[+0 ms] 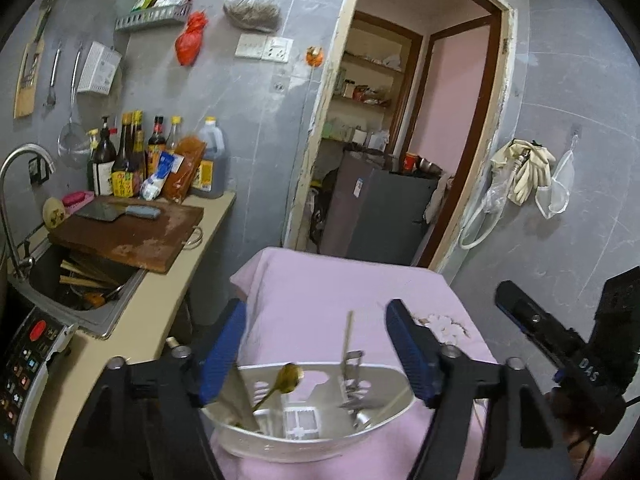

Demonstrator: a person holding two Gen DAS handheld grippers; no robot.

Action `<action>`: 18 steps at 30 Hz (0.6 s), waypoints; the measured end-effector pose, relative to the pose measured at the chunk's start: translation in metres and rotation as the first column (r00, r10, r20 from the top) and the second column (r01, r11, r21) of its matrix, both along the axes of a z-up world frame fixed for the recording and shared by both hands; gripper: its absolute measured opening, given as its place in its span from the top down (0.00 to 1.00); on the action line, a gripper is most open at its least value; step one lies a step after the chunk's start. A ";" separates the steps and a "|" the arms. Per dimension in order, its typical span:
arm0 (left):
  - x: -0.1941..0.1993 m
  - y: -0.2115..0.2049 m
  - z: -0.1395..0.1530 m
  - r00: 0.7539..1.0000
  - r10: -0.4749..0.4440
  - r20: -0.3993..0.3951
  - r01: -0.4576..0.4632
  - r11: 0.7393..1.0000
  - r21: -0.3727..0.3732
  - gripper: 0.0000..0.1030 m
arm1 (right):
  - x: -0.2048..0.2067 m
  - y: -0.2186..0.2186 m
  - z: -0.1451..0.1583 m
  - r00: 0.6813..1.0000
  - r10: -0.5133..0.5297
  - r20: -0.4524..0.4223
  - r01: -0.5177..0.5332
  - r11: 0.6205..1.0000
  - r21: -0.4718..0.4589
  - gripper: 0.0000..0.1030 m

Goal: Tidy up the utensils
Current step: 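Move both tools back over the last chopstick and spoon on the cloth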

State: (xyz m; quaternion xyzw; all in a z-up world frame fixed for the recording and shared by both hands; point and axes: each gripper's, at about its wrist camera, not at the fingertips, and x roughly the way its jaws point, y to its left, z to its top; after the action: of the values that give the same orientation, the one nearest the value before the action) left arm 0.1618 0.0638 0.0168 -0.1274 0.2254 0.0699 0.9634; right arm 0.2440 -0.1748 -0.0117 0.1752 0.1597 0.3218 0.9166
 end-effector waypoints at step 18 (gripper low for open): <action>0.026 -0.126 -0.010 0.997 -0.041 0.060 0.038 0.998 0.054 0.01 | -0.007 -0.144 0.000 0.975 -0.221 0.008 0.219 0.962 -0.164 0.05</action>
State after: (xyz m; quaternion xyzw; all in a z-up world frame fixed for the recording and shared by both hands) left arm 0.1874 -0.0620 0.0071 -0.0995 0.1962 0.0528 0.9741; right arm 0.2373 -0.3189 -0.0114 0.1176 0.1701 0.2028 0.9571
